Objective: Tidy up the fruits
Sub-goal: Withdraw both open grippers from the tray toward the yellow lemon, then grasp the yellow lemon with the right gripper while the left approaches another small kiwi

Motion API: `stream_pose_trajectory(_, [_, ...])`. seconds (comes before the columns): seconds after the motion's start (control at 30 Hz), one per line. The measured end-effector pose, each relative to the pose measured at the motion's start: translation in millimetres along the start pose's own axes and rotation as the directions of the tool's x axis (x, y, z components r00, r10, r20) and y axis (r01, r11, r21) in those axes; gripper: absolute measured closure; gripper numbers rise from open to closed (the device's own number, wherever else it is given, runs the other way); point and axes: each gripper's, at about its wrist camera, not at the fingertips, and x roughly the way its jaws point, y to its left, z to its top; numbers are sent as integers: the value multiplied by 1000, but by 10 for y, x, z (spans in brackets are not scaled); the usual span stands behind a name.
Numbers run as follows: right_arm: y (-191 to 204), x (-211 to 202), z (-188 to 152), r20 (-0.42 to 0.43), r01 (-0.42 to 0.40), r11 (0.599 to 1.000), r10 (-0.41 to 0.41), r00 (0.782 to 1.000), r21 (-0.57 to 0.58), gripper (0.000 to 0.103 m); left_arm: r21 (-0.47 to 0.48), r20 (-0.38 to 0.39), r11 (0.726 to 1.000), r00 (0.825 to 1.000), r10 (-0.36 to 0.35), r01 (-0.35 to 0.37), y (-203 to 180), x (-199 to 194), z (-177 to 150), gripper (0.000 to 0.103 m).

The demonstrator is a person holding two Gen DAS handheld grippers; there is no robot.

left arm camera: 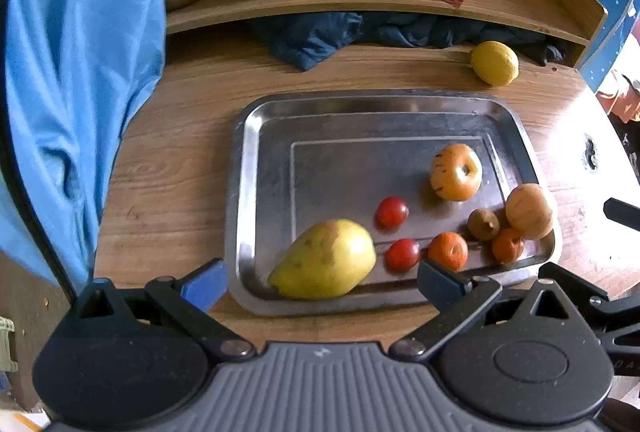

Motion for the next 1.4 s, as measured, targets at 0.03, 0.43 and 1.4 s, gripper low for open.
stream_pose_trajectory(0.03, [-26,8,4,-1,4,1000,-4,1000,5,1,6,-2,1000,1000,-2,2,-24,16,27,1])
stream_pose_trajectory(0.43, [-310,146,114,-9,46,997,-46,999,64,1,79,-12,996,999,-42,43,-329,217,401,1])
stream_pose_trajectory(1.4, [-501,622,406,-63,104,983,-96,993,151,1,126,-74,985,992,-105,114,-498,839,1167,1])
